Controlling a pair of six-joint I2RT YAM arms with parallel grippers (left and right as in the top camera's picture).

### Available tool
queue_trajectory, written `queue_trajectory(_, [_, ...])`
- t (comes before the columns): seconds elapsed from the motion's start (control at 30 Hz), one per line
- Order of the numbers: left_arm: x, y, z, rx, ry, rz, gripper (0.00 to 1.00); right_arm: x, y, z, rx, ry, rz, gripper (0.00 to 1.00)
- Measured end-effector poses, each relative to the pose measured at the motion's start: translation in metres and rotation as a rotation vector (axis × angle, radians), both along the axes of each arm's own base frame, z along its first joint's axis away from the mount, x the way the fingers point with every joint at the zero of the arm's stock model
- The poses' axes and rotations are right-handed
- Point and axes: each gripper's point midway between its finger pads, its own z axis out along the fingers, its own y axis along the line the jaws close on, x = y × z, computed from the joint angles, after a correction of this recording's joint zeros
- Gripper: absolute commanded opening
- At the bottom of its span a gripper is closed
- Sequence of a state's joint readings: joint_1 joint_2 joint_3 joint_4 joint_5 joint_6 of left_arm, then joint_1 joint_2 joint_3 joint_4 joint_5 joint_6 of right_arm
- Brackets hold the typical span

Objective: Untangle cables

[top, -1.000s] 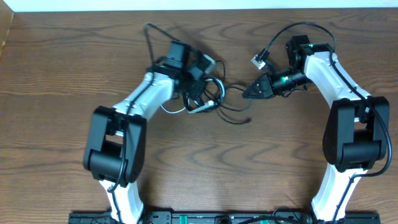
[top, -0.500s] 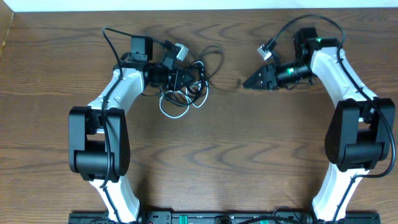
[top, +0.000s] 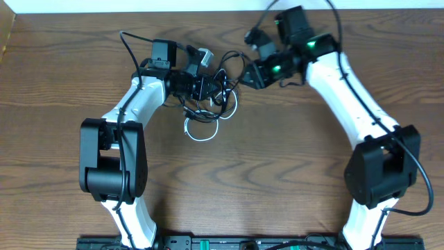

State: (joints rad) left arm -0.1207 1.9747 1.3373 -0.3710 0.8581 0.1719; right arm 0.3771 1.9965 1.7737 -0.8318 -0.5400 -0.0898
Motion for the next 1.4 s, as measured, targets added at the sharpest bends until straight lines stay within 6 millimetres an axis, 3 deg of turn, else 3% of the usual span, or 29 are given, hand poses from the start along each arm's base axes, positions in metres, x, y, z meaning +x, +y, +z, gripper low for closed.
queue_trajectory(0.2, [-0.020,0.004,-0.009,0.011,0.125,0.012,0.08,0.013,0.015,-0.003,-0.079,-0.131,0.012,0.36])
queue_trajectory(0.33, [-0.022,0.008,-0.009,0.009,0.126,0.004,0.08,0.014,0.022,-0.008,-0.109,-0.180,0.054,0.35])
queue_trajectory(0.7, [-0.024,0.002,-0.022,-0.031,0.129,-0.048,0.08,0.015,0.038,-0.093,-0.176,-0.090,0.121,0.39])
queue_trajectory(1.07, [-0.020,0.010,-0.020,-0.045,0.127,-0.030,0.08,0.014,0.045,-0.117,-0.172,-0.060,0.142,0.42])
queue_trajectory(1.13, [-0.019,0.014,-0.020,-0.045,0.127,-0.022,0.08,0.008,0.049,-0.129,-0.180,-0.034,0.157,0.38])
queue_trajectory(1.2, [-0.018,0.016,-0.020,-0.045,0.127,-0.016,0.08,0.001,0.054,-0.143,-0.192,-0.013,0.179,0.01])
queue_trajectory(1.3, [-0.018,0.017,-0.020,-0.045,0.127,-0.015,0.08,-0.006,0.058,-0.158,-0.203,0.014,0.195,0.01])
queue_trajectory(1.4, [-0.018,0.017,-0.020,-0.044,0.127,-0.014,0.08,-0.008,0.059,-0.158,-0.205,0.023,0.188,0.01])
